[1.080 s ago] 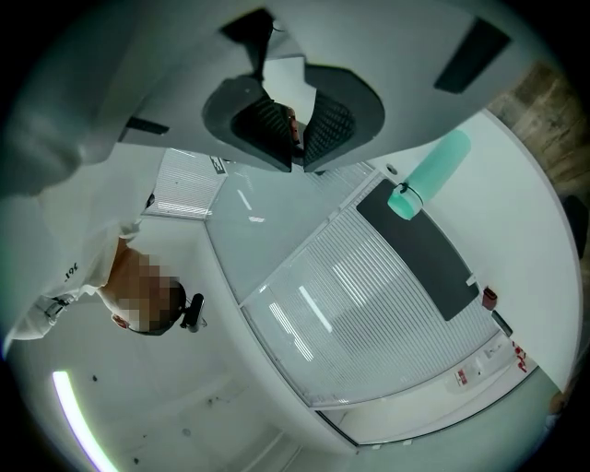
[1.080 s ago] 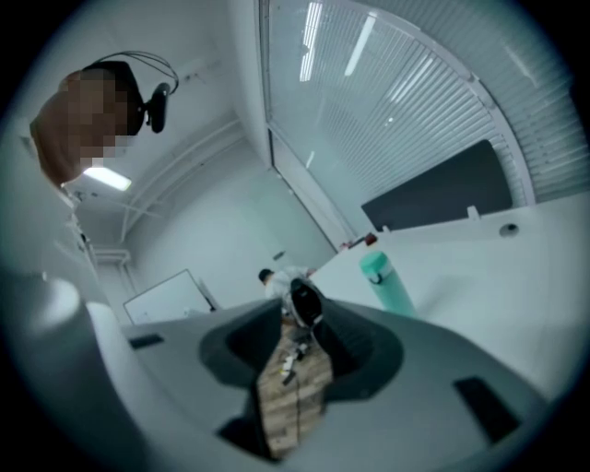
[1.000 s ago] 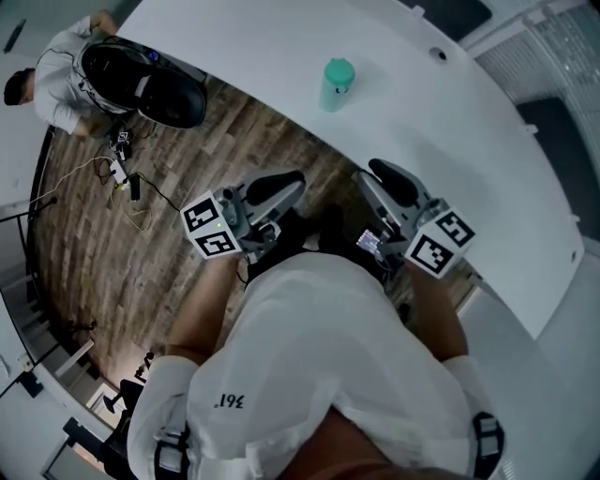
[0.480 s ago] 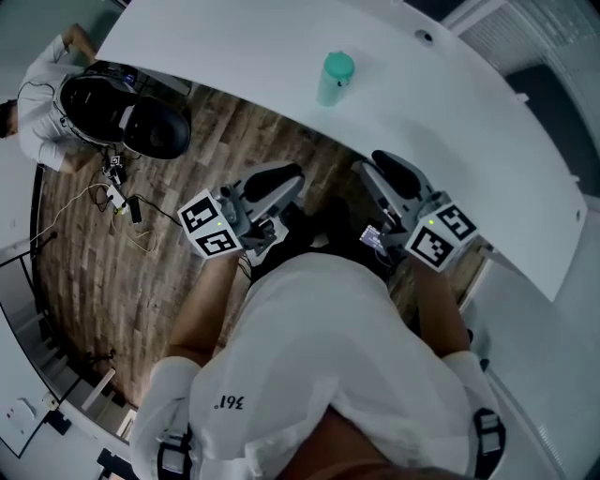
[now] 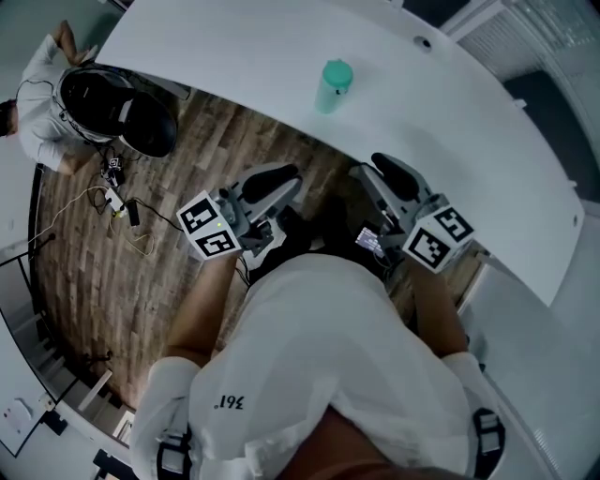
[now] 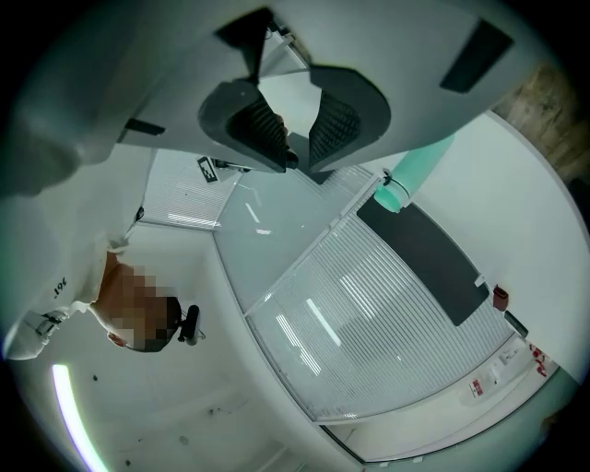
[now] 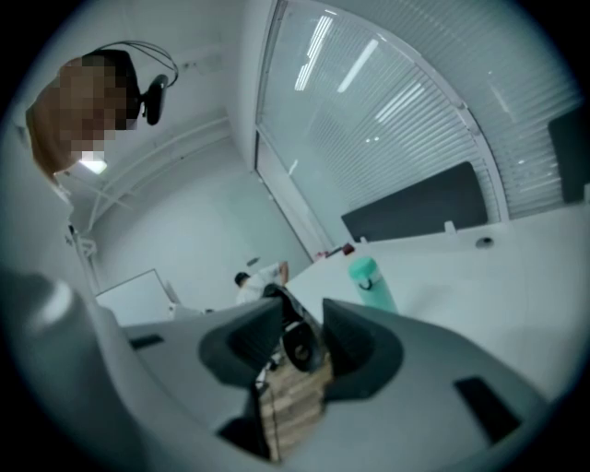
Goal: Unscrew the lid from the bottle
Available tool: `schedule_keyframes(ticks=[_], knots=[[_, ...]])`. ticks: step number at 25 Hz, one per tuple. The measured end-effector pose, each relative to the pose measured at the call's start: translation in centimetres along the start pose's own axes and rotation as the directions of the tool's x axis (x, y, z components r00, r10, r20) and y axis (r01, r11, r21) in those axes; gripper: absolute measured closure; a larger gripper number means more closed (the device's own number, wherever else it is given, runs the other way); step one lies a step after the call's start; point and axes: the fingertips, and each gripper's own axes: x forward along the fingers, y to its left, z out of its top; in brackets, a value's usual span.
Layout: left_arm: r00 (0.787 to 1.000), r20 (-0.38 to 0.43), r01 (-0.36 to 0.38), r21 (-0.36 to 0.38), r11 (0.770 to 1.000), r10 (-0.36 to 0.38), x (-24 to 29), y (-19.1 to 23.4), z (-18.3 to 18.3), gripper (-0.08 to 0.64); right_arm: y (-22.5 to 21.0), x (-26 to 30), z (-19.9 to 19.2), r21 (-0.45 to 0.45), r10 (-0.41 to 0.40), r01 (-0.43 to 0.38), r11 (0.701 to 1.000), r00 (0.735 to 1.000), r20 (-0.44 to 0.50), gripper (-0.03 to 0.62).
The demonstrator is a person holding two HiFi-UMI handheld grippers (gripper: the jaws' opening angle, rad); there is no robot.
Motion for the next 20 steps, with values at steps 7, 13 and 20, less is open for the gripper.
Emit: schedule_keyframes(ticks=[7,13,20], knots=[[0.998,-0.036,-0.055,0.087,0.995,0.058,2.4,2.7,0.2,0.459,-2.7,2.2,1.0,-0.026,0.006,-0.006,1.000,1.000,-0.018,0.462],[0.987,-0.083,-0.118,0.205,0.972,0.138,5.2,6.5,0.6,0.422,-5.0,5.6,2.5,-0.065,-0.007,0.005,0.998,1.000,-0.024,0.462],[0.967,-0.117,-0.186,0.275,0.943,0.225,8.1,11.4,-0.1,0.373,-7.4,8.9,3.6,-0.120,-0.032,0.025,0.992,0.998,-0.052,0.462]])
